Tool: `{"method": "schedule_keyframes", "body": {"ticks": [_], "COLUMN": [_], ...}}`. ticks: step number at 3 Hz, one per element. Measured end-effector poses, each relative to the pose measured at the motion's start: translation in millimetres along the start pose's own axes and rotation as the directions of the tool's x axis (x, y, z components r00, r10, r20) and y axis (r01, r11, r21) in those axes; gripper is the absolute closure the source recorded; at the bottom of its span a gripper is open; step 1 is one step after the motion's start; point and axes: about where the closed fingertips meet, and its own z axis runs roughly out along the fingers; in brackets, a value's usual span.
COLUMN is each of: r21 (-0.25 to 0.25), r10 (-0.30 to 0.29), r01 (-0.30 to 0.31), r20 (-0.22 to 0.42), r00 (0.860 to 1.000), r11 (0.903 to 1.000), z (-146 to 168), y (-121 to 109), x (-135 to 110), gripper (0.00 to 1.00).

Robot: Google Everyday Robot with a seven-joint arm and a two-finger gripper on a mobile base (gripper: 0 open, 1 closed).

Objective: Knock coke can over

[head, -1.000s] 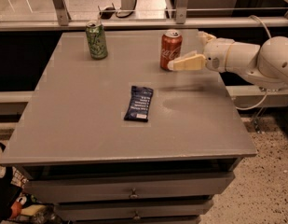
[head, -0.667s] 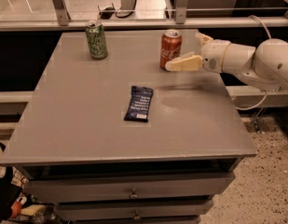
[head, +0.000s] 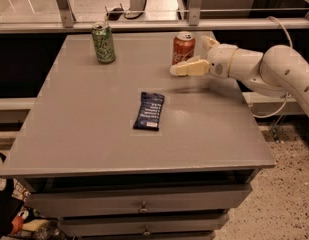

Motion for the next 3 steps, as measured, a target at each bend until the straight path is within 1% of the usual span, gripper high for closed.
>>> {"method": "schedule_keyframes", "body": {"ticks": [1, 2, 3], "r21": [-0.014, -0.018, -0.024], "r10": [-0.002, -0.002, -0.002], "r01": [0.003, 0.002, 0.002], "r20": [0.02, 0.019, 0.02], "r00": [1.0, 1.0, 1.0], "r11": [0.9999, 0.9998, 0.9997], "z": [10.3, 12.2, 15.8], "y": [1.4, 3.1, 5.8], "x": [0.0, -0.4, -0.9], "gripper": [0.25, 0.47, 0.78]}}
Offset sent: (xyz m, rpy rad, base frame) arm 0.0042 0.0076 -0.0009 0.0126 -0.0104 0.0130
